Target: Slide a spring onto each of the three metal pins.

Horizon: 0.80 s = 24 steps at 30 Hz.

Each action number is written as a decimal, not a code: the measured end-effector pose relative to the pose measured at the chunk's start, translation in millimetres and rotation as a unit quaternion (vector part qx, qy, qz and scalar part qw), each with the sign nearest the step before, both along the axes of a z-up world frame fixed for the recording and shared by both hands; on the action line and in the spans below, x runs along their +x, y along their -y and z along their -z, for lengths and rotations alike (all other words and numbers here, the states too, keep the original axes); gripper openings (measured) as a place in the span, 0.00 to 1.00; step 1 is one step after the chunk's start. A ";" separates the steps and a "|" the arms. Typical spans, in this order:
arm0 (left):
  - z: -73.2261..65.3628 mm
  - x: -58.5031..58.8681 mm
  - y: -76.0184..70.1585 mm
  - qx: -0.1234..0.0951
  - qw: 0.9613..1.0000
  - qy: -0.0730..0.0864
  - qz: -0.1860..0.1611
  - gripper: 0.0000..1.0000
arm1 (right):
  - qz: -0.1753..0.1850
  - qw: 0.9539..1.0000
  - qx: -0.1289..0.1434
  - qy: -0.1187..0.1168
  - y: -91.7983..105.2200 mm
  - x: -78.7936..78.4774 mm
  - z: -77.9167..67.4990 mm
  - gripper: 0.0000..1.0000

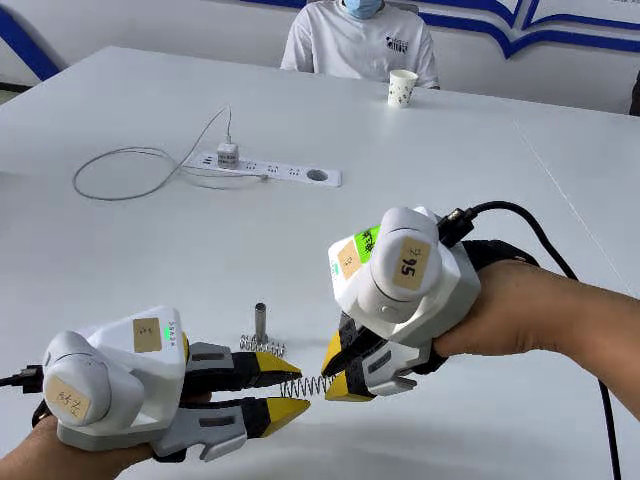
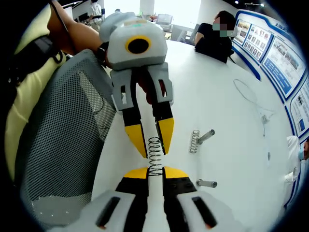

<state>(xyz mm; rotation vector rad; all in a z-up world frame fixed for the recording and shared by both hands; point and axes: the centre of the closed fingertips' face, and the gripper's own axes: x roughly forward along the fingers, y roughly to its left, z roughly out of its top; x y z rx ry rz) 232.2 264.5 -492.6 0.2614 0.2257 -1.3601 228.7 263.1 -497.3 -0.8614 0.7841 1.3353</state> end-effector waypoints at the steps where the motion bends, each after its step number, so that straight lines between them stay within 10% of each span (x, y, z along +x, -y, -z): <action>1: 0.0 0.0 -0.3 0.001 1.000 0.001 0.000 0.14 | -0.001 1.000 -0.001 0.000 -0.1 -0.3 0.0 0.12; 24: -7.3 -8.5 1.2 -0.007 1.000 0.002 0.016 0.10 | 0.002 1.000 0.001 -0.011 4.4 -4.4 7.2 0.13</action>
